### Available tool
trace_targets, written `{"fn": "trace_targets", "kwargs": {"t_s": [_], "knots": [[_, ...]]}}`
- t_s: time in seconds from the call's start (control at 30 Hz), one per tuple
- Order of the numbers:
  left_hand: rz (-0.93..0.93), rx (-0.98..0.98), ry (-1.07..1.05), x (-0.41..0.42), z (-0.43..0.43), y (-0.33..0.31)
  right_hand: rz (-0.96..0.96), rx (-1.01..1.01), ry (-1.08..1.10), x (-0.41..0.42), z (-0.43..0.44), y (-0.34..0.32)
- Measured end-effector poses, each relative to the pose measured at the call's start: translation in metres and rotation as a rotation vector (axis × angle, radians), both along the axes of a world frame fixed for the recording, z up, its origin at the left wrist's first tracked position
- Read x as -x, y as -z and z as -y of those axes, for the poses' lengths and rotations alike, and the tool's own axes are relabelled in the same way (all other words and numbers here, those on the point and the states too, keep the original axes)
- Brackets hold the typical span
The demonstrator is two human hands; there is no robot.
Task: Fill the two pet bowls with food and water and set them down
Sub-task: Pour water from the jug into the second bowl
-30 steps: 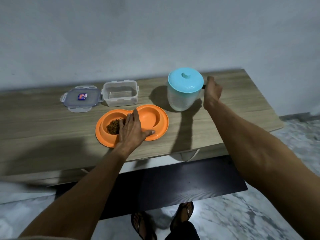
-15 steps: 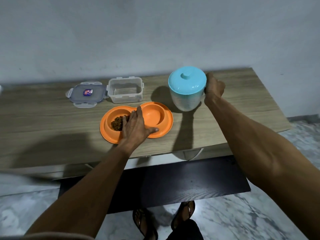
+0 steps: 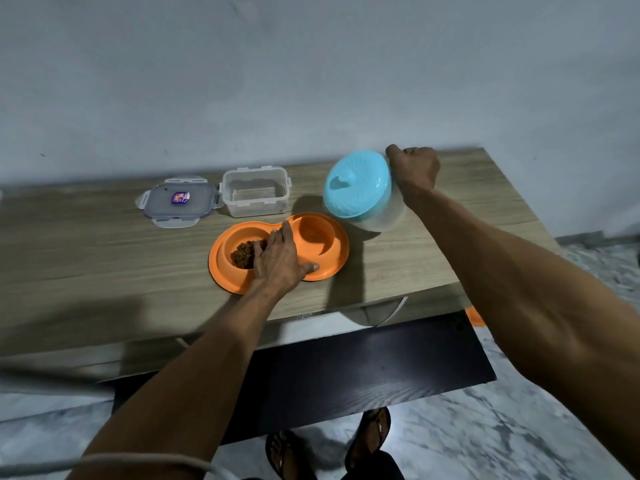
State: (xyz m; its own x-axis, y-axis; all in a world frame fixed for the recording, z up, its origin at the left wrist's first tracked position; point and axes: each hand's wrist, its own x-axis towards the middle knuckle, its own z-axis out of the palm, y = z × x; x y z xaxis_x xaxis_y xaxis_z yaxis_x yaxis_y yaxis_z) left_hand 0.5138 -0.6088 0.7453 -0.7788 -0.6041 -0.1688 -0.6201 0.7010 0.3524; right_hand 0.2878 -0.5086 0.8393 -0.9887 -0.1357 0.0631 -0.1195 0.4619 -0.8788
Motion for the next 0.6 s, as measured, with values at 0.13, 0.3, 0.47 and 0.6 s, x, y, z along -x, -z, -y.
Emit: {"fn": "trace_targets", "kwargs": {"t_s": [0.13,0.3,0.47,0.6], "knots": [[0.002,-0.007,0.001,0.000,-0.001,-0.001,-0.103,-0.083,-0.058,-0.006,0.005,-0.006],[0.008,-0.032,-0.005,0.000,0.000,0.000,-0.170,-0.187,-0.107,-0.014,0.007,-0.009],[0.026,-0.005,0.013,0.002,0.002,0.003,-0.234,-0.256,-0.141,-0.021,0.010,-0.010],[0.027,0.003,0.015,0.002,0.002,0.006,-0.256,-0.287,-0.147,-0.024,0.011,-0.012]]}}
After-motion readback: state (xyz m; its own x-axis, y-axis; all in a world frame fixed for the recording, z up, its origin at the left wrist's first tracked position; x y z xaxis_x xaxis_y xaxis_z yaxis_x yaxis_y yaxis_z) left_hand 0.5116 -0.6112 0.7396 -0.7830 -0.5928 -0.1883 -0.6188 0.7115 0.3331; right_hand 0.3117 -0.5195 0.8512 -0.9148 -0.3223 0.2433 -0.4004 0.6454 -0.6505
